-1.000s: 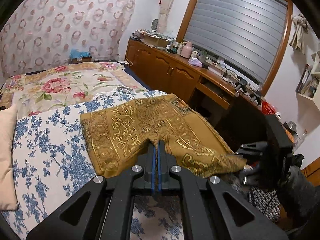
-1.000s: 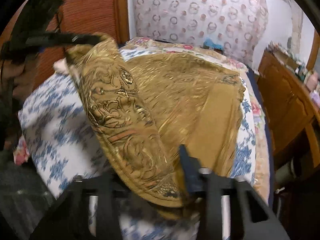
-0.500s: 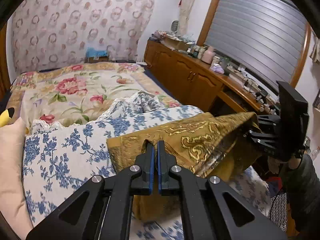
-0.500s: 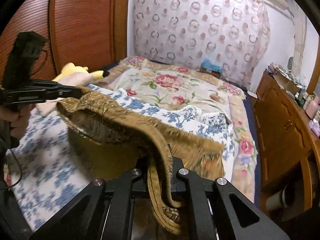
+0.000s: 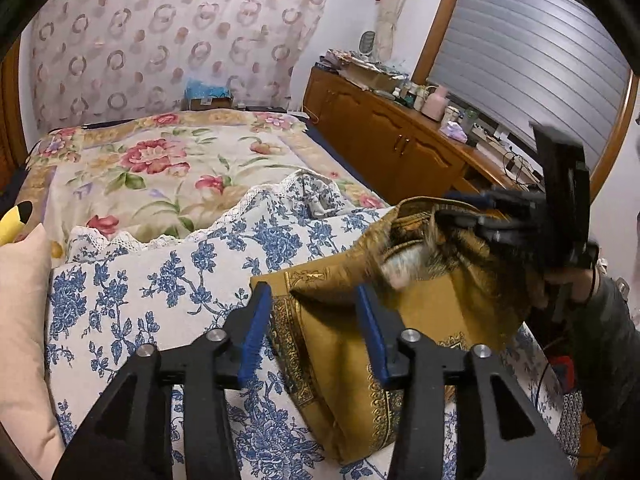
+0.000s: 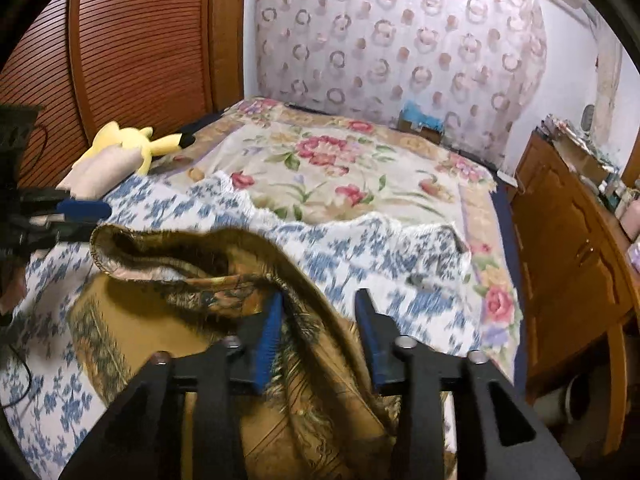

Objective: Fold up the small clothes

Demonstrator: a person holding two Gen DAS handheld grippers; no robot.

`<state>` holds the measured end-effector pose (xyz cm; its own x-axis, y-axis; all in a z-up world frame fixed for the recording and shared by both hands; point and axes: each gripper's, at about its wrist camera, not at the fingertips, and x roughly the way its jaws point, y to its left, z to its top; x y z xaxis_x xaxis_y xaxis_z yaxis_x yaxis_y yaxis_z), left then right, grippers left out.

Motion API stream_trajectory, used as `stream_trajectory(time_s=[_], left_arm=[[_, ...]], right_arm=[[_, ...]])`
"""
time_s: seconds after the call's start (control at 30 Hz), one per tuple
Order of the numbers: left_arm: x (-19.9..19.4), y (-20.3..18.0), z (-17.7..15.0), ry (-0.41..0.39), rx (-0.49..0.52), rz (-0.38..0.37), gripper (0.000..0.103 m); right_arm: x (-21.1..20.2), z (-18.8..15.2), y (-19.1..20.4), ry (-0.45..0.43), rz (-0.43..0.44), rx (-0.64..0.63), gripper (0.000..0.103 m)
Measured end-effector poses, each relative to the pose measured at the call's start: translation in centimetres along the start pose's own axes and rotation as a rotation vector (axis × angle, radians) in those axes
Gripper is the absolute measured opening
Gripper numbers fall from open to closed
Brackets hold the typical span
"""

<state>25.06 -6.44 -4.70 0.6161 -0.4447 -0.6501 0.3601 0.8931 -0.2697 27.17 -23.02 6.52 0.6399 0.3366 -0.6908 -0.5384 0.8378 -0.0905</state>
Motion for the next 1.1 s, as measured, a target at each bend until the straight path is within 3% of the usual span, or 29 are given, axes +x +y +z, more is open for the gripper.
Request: stream_trajectory(time_s=[0.13, 0.33, 0.57, 0.73, 0.83, 1.1], left_arm=[[0.9, -0.2, -0.3, 0.031, 0.018, -0.02, 0.047], [3.0, -0.4, -0.1, 0.078, 0.042, -0.013, 0.047], [5.2, 0.3, 0.6, 0.117, 0.027, -0.027, 0.047], [6.0, 0.0, 0.7, 0.135, 0.063, 0.028, 0.047], [6.2, 0.3, 0.3, 0.147, 0.069, 0.062, 0.047], [6.9, 1.4, -0.5, 0.184, 0.029, 0.048, 0.048]], right_arm=[[-1.5, 0.3, -0.8, -0.042, -0.061, 0.053, 0.049], [-5.8, -2.2, -0.8, -0.06, -0.125, 0.116, 0.056], [-7.8, -8.0, 0.3, 0.046, -0.185, 0.189, 0.057], [-7.7, -10.3, 0.0, 0.079, -0.15, 0.291, 0.057], [-6.9, -10.3, -0.8, 0.094, -0.145, 0.326, 0.064], [-3.4, -8.4, -2.8, 0.122, -0.087, 0.354, 0.066]])
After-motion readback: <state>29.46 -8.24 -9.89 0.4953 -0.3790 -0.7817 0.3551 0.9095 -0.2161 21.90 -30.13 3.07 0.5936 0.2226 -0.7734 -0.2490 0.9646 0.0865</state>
